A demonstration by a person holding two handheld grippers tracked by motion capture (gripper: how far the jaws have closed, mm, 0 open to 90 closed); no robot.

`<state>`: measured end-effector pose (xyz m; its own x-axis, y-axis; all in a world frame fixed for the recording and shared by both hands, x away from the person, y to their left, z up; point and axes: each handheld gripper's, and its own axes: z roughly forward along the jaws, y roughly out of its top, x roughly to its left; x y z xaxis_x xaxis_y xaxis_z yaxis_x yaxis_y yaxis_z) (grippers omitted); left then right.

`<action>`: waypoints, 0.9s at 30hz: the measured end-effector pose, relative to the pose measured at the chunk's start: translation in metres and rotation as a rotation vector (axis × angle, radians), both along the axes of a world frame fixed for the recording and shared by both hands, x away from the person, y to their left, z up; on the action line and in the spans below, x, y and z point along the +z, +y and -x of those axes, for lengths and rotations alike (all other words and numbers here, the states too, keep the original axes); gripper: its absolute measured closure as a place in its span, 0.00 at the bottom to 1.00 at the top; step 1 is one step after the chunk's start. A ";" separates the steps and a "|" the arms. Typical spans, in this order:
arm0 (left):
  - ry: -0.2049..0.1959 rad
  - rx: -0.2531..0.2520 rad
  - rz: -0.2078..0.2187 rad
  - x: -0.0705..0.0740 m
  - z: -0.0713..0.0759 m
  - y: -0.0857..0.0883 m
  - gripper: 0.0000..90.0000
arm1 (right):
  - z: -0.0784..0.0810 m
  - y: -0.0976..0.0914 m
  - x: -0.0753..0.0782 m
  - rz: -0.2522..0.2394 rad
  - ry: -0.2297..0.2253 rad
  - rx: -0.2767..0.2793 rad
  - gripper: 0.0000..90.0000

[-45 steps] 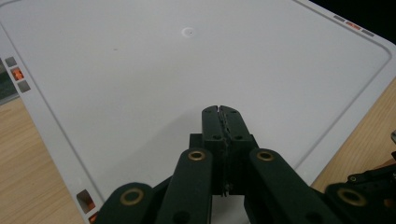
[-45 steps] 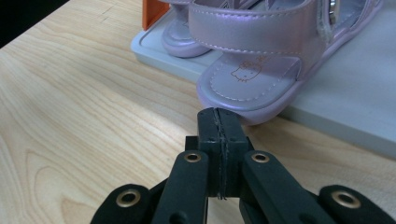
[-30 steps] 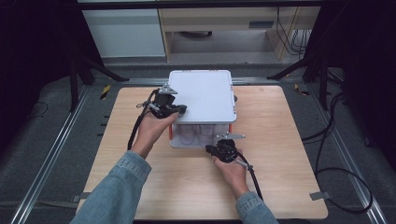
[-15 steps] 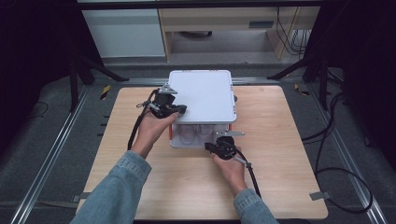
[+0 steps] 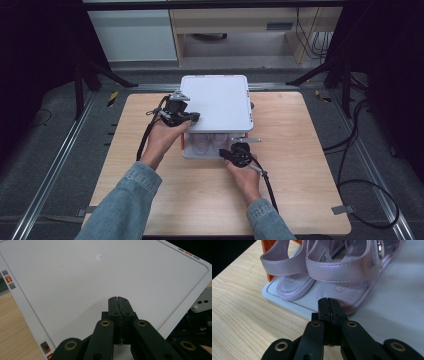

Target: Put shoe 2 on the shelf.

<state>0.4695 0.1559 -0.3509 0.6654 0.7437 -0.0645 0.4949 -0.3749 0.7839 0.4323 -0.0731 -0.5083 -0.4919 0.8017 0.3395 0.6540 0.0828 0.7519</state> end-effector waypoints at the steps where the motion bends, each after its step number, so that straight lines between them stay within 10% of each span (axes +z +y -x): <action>1: -0.001 0.000 0.001 0.000 0.000 0.000 0.99 | 0.000 0.000 0.000 -0.001 0.001 0.001 1.00; 5: -0.002 0.006 0.014 0.000 0.000 0.001 0.97 | 0.002 -0.002 0.004 -0.006 -0.015 0.005 1.00; 13: -0.065 0.049 0.053 0.002 0.005 0.009 0.53 | 0.007 -0.006 0.012 -0.003 -0.037 0.029 0.86; 21: -0.142 0.088 0.078 0.012 0.018 0.039 0.11 | 0.019 -0.013 0.023 0.070 -0.092 0.048 0.41; 27: -0.146 0.184 0.084 0.000 0.030 0.088 0.06 | 0.031 -0.055 0.031 0.139 -0.146 -0.016 0.19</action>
<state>0.4392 0.2438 -0.3509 0.5260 0.8493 -0.0444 0.4278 -0.2191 0.8769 0.4015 -0.1284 -0.4775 -0.5145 0.8441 0.1509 0.5413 0.1832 0.8206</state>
